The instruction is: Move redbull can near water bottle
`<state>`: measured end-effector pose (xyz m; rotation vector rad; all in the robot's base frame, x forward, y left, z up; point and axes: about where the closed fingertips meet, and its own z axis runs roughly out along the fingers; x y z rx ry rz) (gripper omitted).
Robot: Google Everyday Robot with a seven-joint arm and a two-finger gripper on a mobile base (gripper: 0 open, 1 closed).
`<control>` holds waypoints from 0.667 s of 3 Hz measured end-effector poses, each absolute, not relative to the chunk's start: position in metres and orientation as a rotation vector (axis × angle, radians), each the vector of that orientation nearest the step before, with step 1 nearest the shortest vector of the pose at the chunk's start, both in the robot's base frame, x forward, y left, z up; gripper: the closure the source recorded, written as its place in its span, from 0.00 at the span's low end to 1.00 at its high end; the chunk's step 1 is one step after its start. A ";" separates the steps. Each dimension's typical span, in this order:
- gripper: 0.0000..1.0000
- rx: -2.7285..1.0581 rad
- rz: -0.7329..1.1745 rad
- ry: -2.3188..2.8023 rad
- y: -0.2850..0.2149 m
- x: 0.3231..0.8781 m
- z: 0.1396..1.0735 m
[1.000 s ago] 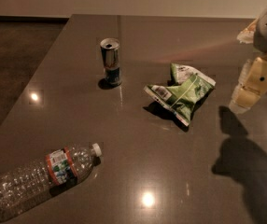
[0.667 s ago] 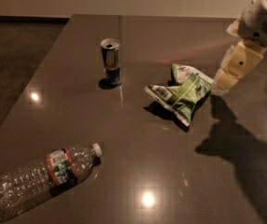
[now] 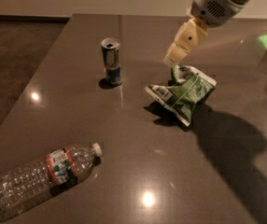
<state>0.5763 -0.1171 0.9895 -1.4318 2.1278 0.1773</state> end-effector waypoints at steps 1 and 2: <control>0.00 -1.510 0.208 2.064 -0.062 0.595 0.976; 0.00 -1.560 0.218 2.032 -0.028 0.605 0.959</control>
Offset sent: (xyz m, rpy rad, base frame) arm 0.0414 0.1243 -0.0495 -0.0029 -0.0130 0.1688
